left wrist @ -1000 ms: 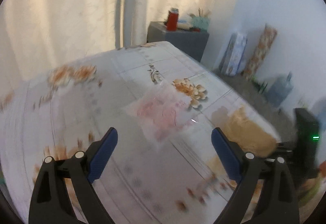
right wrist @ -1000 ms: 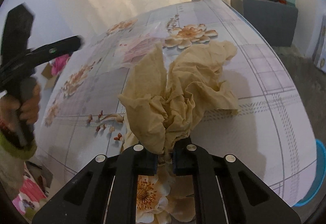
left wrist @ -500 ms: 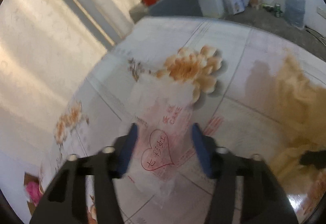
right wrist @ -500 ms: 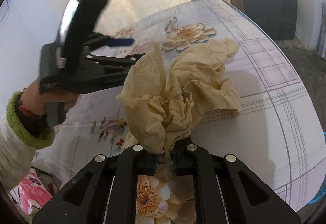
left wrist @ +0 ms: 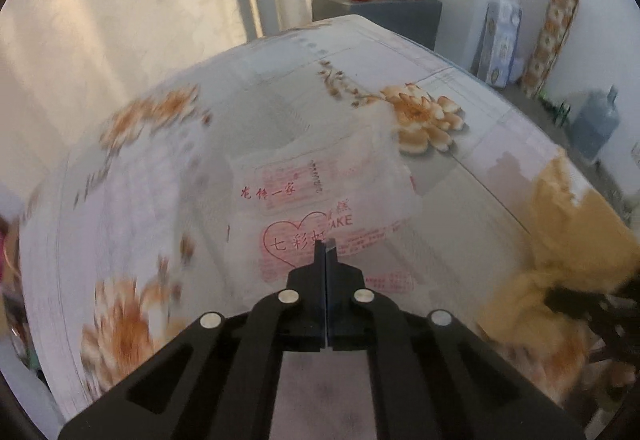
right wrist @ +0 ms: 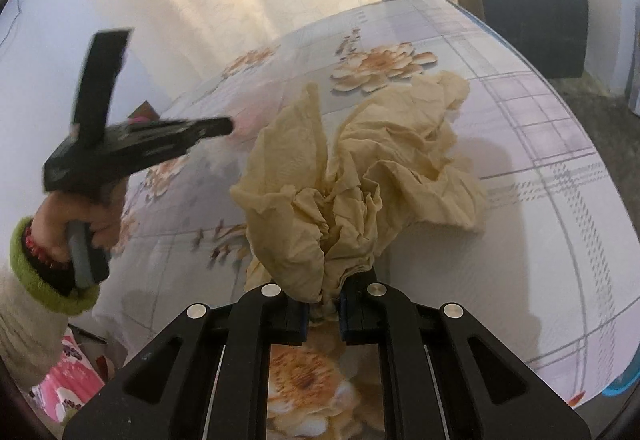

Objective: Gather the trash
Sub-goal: 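Grasp the printed plastic bag with the left gripper while the right gripper holds the paper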

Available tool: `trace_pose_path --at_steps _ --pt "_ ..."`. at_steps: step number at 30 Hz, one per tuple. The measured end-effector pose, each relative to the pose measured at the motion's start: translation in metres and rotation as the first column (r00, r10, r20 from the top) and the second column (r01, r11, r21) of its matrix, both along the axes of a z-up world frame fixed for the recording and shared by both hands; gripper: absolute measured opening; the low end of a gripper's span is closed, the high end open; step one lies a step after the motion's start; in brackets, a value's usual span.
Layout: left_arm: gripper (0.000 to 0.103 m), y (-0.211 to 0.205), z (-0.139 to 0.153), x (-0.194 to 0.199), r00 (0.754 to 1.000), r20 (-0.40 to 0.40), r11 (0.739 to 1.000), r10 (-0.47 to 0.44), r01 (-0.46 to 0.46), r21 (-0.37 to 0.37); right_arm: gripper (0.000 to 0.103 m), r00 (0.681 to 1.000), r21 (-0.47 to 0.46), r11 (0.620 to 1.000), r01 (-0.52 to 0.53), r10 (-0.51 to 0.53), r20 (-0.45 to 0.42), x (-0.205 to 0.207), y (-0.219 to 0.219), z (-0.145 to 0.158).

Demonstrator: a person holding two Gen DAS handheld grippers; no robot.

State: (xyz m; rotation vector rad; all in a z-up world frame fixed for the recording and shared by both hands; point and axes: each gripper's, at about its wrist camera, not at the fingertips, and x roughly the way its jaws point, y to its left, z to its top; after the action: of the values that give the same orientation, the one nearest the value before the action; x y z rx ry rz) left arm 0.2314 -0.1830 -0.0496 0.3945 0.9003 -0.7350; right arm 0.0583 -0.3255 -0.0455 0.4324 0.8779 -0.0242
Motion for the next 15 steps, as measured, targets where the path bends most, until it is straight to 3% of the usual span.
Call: trace_pose_path --at_steps 5,8,9,11,15 --pt "0.0 0.059 0.002 -0.035 0.996 -0.048 0.994 0.078 -0.081 -0.066 0.01 0.998 0.007 0.998 -0.059 0.059 -0.006 0.0 0.022 0.001" --pt "0.0 0.086 -0.009 -0.055 0.986 -0.117 0.987 0.116 -0.128 -0.099 0.019 0.994 -0.037 0.994 -0.107 0.105 -0.034 0.005 0.038 0.0" --pt "0.0 0.091 -0.015 -0.059 0.984 -0.128 0.986 0.122 -0.135 -0.094 0.024 0.992 -0.058 0.991 -0.12 0.117 -0.047 0.007 0.042 0.002" --pt "0.0 0.096 -0.021 -0.061 0.98 -0.142 0.984 0.138 -0.151 -0.089 0.061 0.99 -0.108 0.985 -0.136 0.13 -0.061 0.009 0.048 0.008" --pt "0.0 0.104 -0.02 -0.065 0.976 -0.15 0.976 0.16 -0.179 -0.127 0.081 0.986 -0.27 0.948 -0.166 0.159 -0.047 0.001 0.061 0.027"
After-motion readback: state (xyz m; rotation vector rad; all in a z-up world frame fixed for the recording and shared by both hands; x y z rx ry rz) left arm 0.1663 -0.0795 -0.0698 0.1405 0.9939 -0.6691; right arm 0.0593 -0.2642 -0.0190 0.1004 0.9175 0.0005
